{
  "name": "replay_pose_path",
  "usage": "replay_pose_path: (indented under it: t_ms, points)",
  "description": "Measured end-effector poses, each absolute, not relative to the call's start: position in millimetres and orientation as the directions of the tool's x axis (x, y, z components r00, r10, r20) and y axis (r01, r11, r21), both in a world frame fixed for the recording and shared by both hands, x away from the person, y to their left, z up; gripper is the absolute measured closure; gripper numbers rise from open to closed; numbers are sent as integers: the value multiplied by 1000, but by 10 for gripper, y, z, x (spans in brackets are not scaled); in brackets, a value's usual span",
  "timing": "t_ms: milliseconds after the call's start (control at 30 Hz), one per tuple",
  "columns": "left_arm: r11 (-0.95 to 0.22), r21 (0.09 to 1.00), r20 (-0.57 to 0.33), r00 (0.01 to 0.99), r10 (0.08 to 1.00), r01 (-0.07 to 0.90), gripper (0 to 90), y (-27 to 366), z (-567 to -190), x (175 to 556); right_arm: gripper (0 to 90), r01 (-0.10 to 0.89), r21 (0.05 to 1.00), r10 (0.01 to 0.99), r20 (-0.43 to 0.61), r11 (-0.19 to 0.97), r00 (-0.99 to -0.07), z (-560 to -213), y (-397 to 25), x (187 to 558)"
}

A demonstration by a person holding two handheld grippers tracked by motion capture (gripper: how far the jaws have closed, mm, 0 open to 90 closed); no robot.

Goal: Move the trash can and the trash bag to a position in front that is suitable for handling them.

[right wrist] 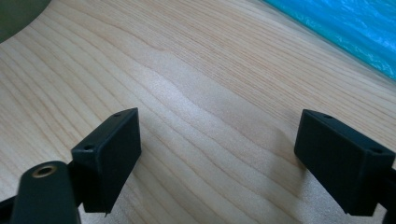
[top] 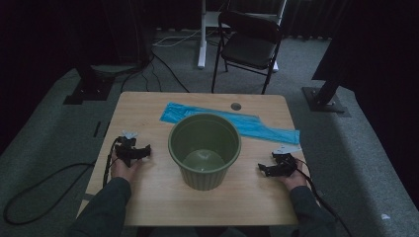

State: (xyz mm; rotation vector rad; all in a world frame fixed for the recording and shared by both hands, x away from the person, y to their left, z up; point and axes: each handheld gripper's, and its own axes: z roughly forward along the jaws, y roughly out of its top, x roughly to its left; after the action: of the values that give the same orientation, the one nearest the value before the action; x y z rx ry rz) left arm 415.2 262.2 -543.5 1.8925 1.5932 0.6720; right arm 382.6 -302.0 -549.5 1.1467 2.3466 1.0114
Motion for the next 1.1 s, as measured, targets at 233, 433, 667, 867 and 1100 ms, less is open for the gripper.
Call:
replay_pose_path:
  t_ms: [233,433,667,867,1100]
  points:
    - [-147,671,14,185,983,727,146,2611,-5395,4117,366,562,699,783,5,443,-623,-5421,-2995,3809]
    - [-171,635,12,211,977,754,296,2609,-5318,4070,539,599,643,779,6,477,-627,-5324,-2885,3808]
    - [-207,626,-63,314,947,752,450,2537,-5215,3989,543,554,681,740,27,479,-672,-5133,-2644,3773]
    - [-275,676,-103,457,883,684,476,2344,-5044,3859,557,531,674,706,21,513,-708,-5064,-2413,3776]
    - [-379,700,-62,580,812,606,490,2016,-4894,3713,600,487,703,652,44,519,-757,-4947,-2078,3807]
